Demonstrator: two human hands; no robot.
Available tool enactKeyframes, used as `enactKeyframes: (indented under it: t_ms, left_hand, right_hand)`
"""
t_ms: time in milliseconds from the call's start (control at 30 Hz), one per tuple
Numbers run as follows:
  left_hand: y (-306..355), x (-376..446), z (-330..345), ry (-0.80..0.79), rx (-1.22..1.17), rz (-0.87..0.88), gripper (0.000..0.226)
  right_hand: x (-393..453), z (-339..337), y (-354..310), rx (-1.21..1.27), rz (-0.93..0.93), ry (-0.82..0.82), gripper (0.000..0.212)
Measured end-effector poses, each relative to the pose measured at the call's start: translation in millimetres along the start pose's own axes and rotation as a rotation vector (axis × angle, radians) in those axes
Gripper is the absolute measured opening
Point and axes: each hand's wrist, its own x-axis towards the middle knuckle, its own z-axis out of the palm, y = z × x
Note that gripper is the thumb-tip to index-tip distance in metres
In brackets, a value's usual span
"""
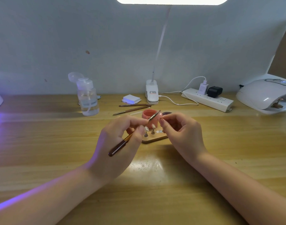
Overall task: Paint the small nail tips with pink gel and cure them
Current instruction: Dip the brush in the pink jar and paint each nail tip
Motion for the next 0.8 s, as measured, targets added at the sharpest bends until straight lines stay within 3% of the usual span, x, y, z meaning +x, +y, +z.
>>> enactKeyframes:
  t_ms: [633,800]
  left_hand:
    - [-3,1,-2,-0.025,0.05,0.022,0.015]
    - [-2,9,-7,0.07,-0.027,-0.066,0.015]
  right_hand:
    - [0,1,4,0.008,-0.027,0.02,0.006]
    - [3,0,9,0.008,-0.042,0.05,0.008]
